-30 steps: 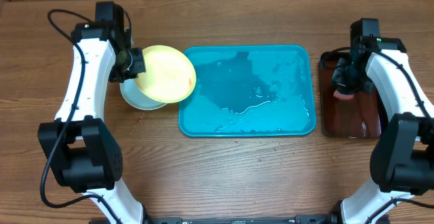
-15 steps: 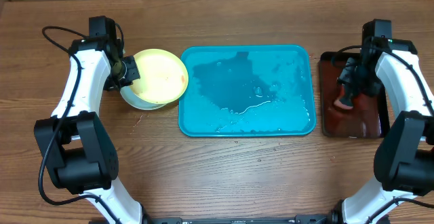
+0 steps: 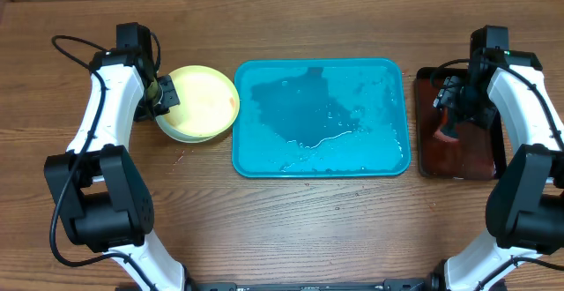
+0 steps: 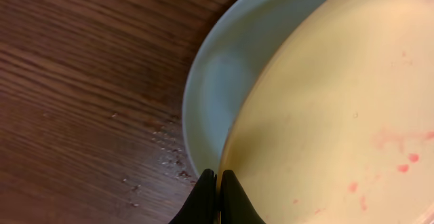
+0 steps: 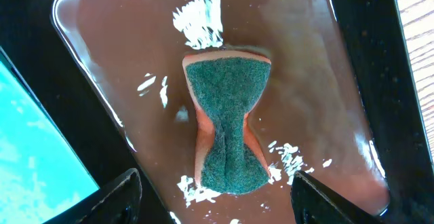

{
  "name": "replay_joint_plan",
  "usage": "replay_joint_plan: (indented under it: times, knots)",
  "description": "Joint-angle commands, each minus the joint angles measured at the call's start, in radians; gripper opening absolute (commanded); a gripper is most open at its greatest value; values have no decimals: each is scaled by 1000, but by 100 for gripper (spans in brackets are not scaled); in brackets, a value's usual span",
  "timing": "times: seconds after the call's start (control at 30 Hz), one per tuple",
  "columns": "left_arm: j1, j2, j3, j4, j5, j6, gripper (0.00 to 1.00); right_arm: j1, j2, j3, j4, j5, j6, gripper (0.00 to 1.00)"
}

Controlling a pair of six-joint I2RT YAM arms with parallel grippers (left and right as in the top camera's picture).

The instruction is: Clean dirty plates on tray and stack at the side

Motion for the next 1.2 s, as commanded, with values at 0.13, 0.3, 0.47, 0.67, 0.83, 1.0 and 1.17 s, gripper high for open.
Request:
replay_joint_plan:
  times: [0.13,0.3,0.47,0.67,0.83,1.0,1.17]
  knots:
    - [-6,-26,-11,-7,-94,-32,81,-2,-10,-2,3,-8,-1,100]
    - [-8,-27,17,-57,-37,-32,100,-2,-15,76,-17,-97,-9,100]
    - [-17,-63,151,-174,-35,-32,99,11,-62,232,-83,-179,-46,100]
    - [-75,-234,287,-216,-27,-33,99,40,-170,354,-187,-211,-111,100]
    - [-146,-362,288,-194,-27,-43,100,57,-325,358,-223,-211,-116,100]
    - [-161,-389,288,-192,-12,-47,100,57,-475,358,-262,-257,-115,100]
    - [-161,-384,288,-192,-12,-47,100,57,-579,358,-319,-304,-109,100]
